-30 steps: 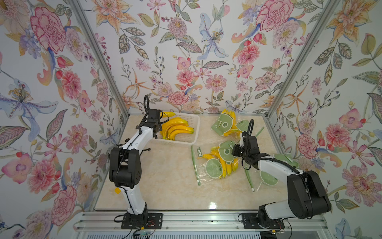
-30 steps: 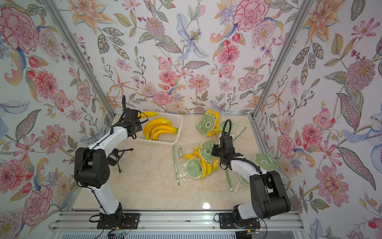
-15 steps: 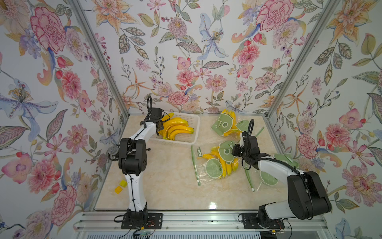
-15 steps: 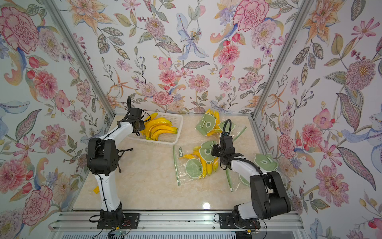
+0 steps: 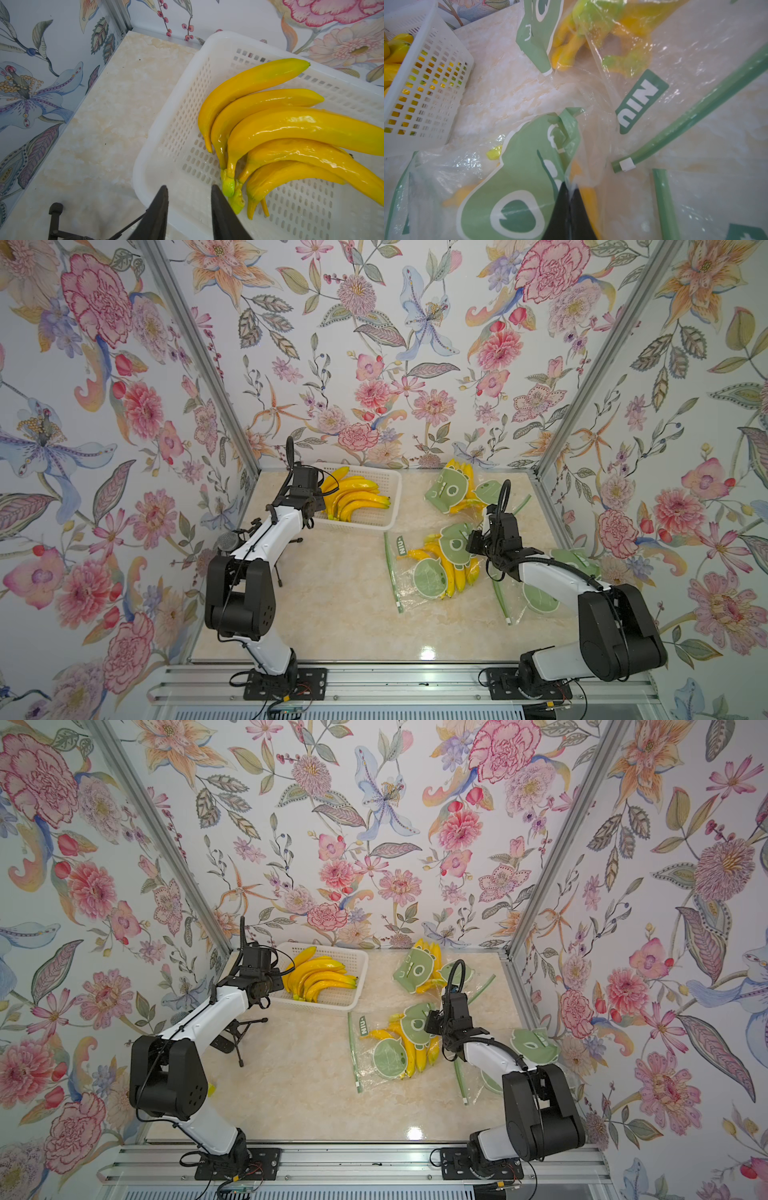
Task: Open the zip-top bag and take out the banana
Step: Place the banana in the basket, then pick up the banana from the zipper food storage bag.
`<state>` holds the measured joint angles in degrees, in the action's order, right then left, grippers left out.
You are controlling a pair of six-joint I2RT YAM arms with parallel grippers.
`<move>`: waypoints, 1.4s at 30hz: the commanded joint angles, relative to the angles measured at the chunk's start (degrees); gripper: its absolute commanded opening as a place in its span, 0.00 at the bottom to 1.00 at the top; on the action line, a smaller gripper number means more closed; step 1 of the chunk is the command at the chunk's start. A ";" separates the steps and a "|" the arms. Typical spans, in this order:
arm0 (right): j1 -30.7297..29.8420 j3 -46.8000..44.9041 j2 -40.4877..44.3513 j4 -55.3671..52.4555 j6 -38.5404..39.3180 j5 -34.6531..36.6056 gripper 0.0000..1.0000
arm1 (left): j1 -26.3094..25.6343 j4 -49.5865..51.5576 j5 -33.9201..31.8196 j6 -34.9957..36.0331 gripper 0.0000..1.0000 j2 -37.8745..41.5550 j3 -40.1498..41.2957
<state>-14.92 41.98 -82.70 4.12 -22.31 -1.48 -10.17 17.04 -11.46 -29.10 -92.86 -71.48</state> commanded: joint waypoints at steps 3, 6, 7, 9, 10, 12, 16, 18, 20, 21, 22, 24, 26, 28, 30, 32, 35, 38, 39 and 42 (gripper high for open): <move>-0.24 0.12 0.67 -0.33 0.01 0.49 0.00 | -7.48 -7.50 4.45 2.50 0.37 7.76 10.88; -0.27 0.38 0.63 -0.51 0.22 0.60 0.00 | -12.51 -11.70 3.74 3.78 0.38 11.56 17.23; -0.21 0.39 0.54 -0.56 0.33 0.60 0.00 | -13.91 -14.32 2.94 4.29 0.39 13.21 20.34; -0.26 0.47 0.45 -0.57 0.42 0.52 0.00 | -15.37 -19.23 3.50 4.52 0.40 15.69 26.69; -0.26 0.55 0.31 -0.54 0.40 0.51 0.00 | -15.64 -21.45 4.47 4.15 0.40 16.84 29.46; -0.29 0.65 0.27 -0.60 0.46 0.26 0.00 | -16.23 -24.74 5.42 3.77 0.40 18.64 33.59; -0.24 1.13 0.19 -0.87 0.73 0.16 0.00 | -19.07 -29.62 7.43 4.93 0.43 20.17 39.09; -0.23 1.42 0.23 -1.06 0.86 0.08 0.00 | -20.89 -33.75 8.72 6.33 0.48 20.13 42.19; -0.29 1.60 0.16 -1.14 0.94 -0.10 0.00 | -21.94 -37.65 11.19 7.73 0.50 19.16 44.73; -0.37 1.62 0.06 -1.20 0.90 -0.19 0.00 | -22.50 -39.22 11.86 8.45 0.51 18.22 45.55; -0.37 1.66 0.09 -1.17 0.94 -0.33 0.00 | -22.92 -40.42 12.32 9.09 0.51 17.16 46.21; -0.46 1.79 -0.05 -1.13 0.90 -0.83 0.00 | -23.72 -42.25 13.34 10.38 0.52 15.08 46.70; -0.46 2.04 -0.25 -1.12 1.15 -1.75 0.00 | -24.51 -43.17 13.57 11.58 0.52 12.88 46.33; -0.57 2.61 -0.74 -1.09 1.64 -2.71 0.00 | -25.11 -44.14 14.04 12.85 0.51 10.09 45.53; -0.78 3.23 -1.37 -1.14 1.99 -3.21 0.00 | -25.35 -44.28 13.84 13.68 0.51 7.13 44.37; -0.96 3.84 -2.06 -1.15 2.17 -3.45 0.00 | -25.55 -43.83 14.47 14.65 0.50 4.20 42.86; -1.03 4.75 -3.20 -1.19 2.27 -3.66 0.00 | -27.28 -44.02 14.45 16.12 0.49 0.66 41.52; -1.13 5.58 -4.21 -1.18 2.41 -4.05 0.00 | -29.51 -44.81 14.71 16.62 0.49 0.06 41.09; -1.22 5.86 -4.51 -1.14 2.53 -4.14 0.00 | -30.23 -45.26 14.80 16.67 0.49 0.00 41.07; -1.46 6.32 -5.26 -1.13 2.43 -4.34 0.00 | -31.43 -45.60 14.72 16.89 0.47 -0.48 40.78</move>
<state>-15.77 46.44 -86.72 3.62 -20.69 -4.99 -40.58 -26.26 2.83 -13.87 -92.38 -29.32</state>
